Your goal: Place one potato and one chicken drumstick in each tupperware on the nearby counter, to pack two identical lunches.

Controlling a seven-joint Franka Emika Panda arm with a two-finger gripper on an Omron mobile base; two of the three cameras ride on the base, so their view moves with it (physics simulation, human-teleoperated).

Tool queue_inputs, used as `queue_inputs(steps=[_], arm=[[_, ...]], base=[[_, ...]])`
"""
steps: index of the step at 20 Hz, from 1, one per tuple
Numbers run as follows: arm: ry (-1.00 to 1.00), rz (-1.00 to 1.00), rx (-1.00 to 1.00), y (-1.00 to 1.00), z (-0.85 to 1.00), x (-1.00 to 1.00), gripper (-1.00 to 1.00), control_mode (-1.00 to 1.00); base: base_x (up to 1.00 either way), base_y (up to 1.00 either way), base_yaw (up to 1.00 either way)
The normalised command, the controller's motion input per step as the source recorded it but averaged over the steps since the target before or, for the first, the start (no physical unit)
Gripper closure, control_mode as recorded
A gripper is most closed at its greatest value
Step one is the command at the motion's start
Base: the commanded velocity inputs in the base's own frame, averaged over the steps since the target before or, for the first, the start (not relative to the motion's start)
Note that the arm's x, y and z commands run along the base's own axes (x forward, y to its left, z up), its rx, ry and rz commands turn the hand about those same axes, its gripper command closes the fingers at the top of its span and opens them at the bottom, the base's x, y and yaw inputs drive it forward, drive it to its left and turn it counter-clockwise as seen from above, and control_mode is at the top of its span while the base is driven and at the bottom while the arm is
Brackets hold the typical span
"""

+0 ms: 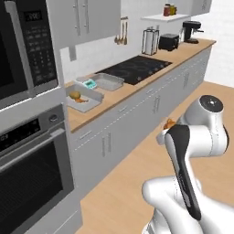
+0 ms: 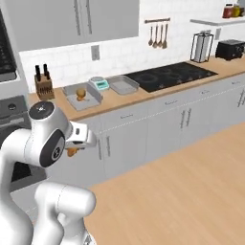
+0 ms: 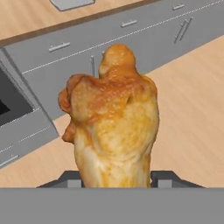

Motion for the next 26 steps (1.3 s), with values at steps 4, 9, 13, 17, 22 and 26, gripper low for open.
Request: queue_inputs(steps=[4,9,13,17,22,26], arm=[[0.0,0.0,0.0,0.0,0.0,0.0,1.0,1.0],[0.0,0.0,0.0,0.0,0.0,0.0,1.0,1.0],[0.0,0.0,0.0,0.0,0.0,0.0,1.0,1.0],[0.0,0.0,0.0,0.0,0.0,0.0,1.0,1.0],[0.0,0.0,0.0,0.0,0.0,0.0,1.0,1.0],[0.0,0.0,0.0,0.0,0.0,0.0,1.0,1.0]], base=[[1.0,-0.44,0.32],[1.0,-0.43,0.4],[1.0,-0.55,0.44],[1.0,-0.62,0.45],[1.0,-0.44,0.4],[0.93,-0.3,0.35]])
